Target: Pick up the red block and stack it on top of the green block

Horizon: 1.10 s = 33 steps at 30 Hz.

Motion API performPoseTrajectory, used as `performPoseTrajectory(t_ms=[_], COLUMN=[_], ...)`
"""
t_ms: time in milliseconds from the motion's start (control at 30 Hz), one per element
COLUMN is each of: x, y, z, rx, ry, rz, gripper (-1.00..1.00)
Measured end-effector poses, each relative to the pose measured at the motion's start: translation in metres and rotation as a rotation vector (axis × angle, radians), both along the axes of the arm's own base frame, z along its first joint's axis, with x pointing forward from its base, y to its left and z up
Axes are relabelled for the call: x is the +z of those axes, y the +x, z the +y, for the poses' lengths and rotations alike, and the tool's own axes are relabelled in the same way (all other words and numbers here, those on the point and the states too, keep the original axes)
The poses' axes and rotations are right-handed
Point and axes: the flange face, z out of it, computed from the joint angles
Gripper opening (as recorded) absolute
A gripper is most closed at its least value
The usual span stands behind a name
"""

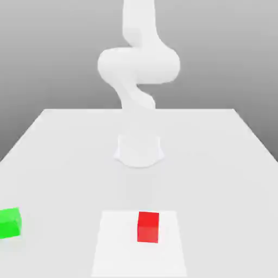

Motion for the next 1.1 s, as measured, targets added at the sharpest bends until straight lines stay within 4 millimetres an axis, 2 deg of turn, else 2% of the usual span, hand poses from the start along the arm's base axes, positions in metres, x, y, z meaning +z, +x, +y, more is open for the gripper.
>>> performPoseTrajectory(t_ms=[133, 200, 300, 467, 633, 833, 867, 1100], x=[-0.099, -0.148, -0.22, -0.335, -0.437, -0.503, -0.512, -0.514], y=[0.045, 0.058, 0.066, 0.054, 0.016, 0.008, 0.007, 0.007], z=[0.004, 0.007, 0.013, 0.021, 0.023, 0.022, 0.022, 0.023], rx=[-0.001, -0.004, -0.012, -0.033, -0.062, -0.067, -0.068, -0.068], ry=[0.033, 0.043, 0.05, 0.042, 0.011, 0.004, 0.005, 0.004], rz=[0.156, 0.23, 0.339, 0.518, 0.688, 0.716, 0.717, 0.717], gripper=[0.0, 0.0, 0.0, 0.0, 0.0, 0.0, -1.0, -1.0])
